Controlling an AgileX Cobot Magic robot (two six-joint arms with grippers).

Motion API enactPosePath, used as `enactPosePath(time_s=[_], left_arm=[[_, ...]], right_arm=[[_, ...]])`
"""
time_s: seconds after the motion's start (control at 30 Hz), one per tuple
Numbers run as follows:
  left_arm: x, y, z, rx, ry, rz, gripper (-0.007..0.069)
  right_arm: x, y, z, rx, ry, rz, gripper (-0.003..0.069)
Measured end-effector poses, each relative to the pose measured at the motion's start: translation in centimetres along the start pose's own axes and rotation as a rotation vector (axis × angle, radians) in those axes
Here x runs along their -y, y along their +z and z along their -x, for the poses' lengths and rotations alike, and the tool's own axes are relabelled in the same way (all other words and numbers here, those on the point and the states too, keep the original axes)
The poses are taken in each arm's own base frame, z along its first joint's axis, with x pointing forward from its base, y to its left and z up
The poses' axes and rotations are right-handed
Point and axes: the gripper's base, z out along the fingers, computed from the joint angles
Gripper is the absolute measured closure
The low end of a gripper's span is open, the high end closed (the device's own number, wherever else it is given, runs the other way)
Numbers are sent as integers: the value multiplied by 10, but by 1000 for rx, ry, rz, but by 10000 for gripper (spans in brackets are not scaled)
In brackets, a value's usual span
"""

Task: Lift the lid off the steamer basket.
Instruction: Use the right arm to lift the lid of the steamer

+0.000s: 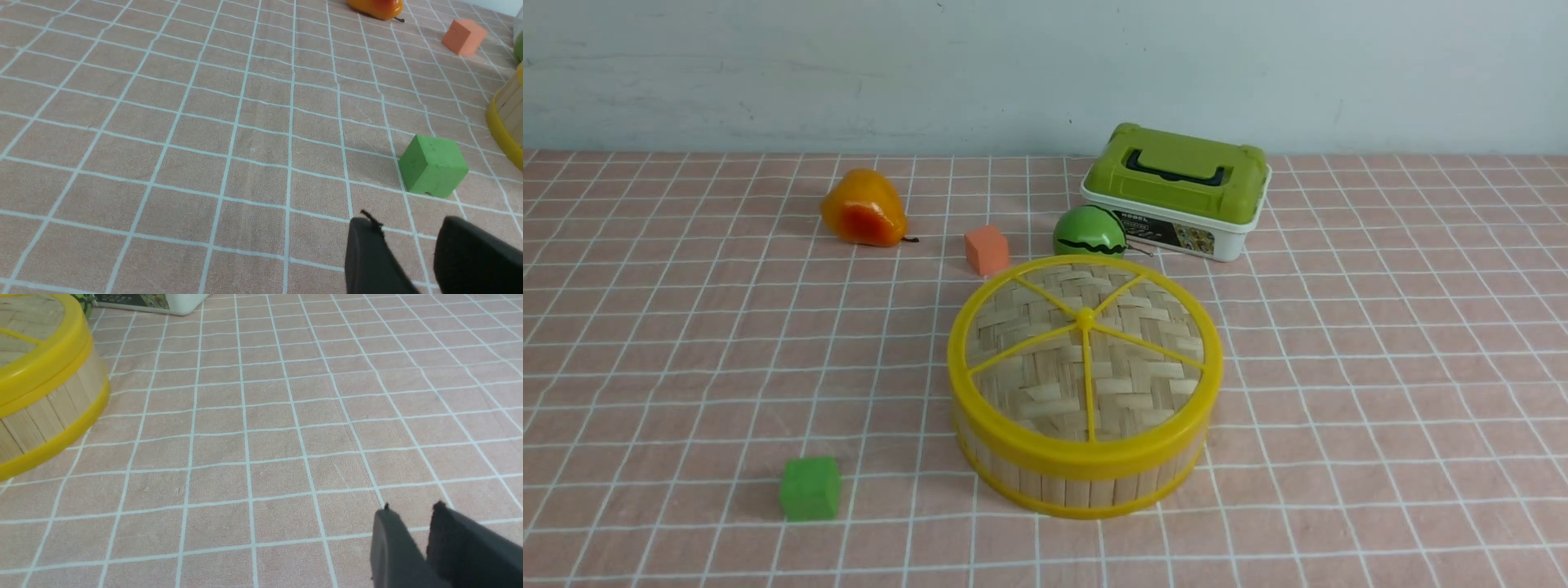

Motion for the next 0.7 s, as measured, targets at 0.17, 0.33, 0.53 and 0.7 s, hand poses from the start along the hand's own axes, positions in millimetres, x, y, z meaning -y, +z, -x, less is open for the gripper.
enactPosePath(time_s=[0.17,0.33,0.53,0.7], left_arm=[[0,0,0,0,0,0,385],[0,0,0,0,0,0,385],[0,0,0,0,0,0,385],[0,0,0,0,0,0,385]], right_arm=[[0,0,0,0,0,0,532],[-1,0,0,-2,31,12,528],[-12,0,0,-22,478,136,519],[-23,-2,3,-74,962,260,514]])
